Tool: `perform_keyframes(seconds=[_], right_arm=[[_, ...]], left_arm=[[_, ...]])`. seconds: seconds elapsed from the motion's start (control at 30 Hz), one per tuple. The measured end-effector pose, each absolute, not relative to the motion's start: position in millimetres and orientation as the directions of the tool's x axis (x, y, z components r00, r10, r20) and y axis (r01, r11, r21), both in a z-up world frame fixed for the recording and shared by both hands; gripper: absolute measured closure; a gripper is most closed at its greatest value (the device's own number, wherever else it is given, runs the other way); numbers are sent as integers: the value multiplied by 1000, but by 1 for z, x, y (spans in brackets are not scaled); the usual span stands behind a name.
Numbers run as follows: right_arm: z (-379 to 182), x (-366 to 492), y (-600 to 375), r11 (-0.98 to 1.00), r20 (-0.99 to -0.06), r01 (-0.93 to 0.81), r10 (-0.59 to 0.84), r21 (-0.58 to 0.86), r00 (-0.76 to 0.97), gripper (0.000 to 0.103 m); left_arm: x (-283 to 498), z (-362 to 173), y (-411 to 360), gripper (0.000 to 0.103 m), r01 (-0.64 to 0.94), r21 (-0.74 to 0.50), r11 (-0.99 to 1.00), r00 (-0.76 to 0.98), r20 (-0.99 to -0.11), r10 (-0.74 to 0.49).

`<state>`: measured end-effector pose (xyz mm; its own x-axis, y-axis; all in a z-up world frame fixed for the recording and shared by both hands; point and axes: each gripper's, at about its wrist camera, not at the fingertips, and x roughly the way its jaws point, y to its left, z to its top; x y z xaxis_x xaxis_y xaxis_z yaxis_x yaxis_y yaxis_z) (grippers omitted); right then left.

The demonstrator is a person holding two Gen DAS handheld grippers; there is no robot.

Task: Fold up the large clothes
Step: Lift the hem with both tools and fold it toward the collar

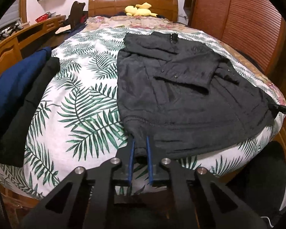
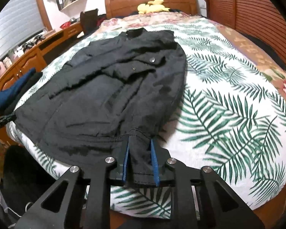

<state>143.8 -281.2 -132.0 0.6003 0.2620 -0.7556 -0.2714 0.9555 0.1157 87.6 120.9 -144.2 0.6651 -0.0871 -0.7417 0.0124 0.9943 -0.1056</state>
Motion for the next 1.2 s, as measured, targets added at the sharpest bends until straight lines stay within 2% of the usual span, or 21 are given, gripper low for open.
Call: perform_keyframes(seconds=[0.23, 0.33, 0.4, 0.43, 0.57, 0.73, 0.77, 0.8, 0.9, 1.2], right_arm=[[-136, 147, -279, 955, -768, -279, 254, 102, 588, 85], [-147, 148, -284, 958, -778, -258, 254, 122, 574, 82], [-157, 149, -287, 964, -799, -238, 234, 117, 554, 73], [-161, 149, -288, 964, -807, -235, 234, 122, 542, 71], [-163, 151, -292, 964, -805, -208, 254, 166, 536, 69], [-162, 149, -286, 967, -803, -215, 235, 136, 548, 66], [-161, 149, -286, 966, -798, -221, 239, 136, 553, 69], [-158, 148, -286, 963, -789, -228, 249, 142, 561, 78], [-144, 145, -287, 958, -752, -236, 274, 162, 600, 88], [-40, 126, -268, 936, -576, -329, 339, 126, 744, 94]], left_arm=[[93, -152, 123, 95, -4, -114, 993, 632, -770, -86], [95, -158, 126, 95, -12, -131, 991, 618, -781, -95], [95, -160, 127, 95, -14, -139, 990, 616, -781, -102], [95, -160, 128, 95, -15, -146, 989, 614, -782, -106], [96, -163, 127, 92, -10, -131, 991, 597, -796, -99], [93, -163, 125, 91, 0, -116, 993, 603, -792, -93], [92, -163, 123, 96, 8, -106, 994, 604, -792, -89], [91, -159, 119, 99, 17, -82, 997, 618, -783, -74], [87, -144, 118, 101, 6, -81, 997, 654, -754, -66], [70, -44, 105, 102, 34, -72, 997, 811, -581, -69]])
